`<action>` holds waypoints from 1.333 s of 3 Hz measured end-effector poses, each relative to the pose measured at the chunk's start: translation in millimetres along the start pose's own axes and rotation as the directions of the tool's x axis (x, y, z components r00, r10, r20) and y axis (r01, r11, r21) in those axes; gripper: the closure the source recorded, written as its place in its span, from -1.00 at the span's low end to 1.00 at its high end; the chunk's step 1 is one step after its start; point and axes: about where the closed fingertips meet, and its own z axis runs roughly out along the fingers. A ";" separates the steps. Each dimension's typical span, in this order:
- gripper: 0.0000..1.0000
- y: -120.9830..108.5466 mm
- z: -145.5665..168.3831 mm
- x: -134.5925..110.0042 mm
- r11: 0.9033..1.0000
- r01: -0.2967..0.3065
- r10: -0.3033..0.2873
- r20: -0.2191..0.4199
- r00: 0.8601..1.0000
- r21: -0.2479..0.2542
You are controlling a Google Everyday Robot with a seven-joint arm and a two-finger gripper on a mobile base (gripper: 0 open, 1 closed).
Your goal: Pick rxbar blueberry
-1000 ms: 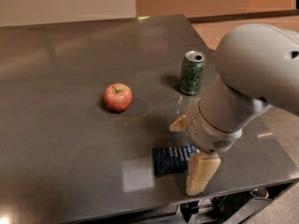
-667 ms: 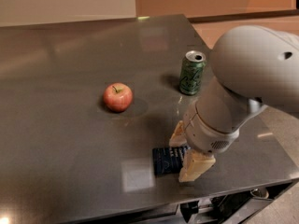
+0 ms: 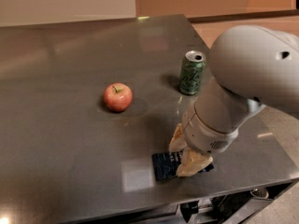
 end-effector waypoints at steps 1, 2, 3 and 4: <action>1.00 -3.4 -8.2 0.4 1.000 -0.010 0.010 0.003 1.000 0.013; 1.00 -11.3 -21.7 0.1 0.999 -0.038 0.038 0.024 0.999 0.011; 1.00 -26.7 -43.7 -0.7 0.997 -0.070 0.069 0.053 0.996 0.015; 1.00 -40.0 -64.9 -2.5 0.996 -0.089 0.087 0.081 0.993 0.016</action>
Offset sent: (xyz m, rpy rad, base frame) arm 0.0233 -0.0080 0.0364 0.0548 0.0317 -0.0743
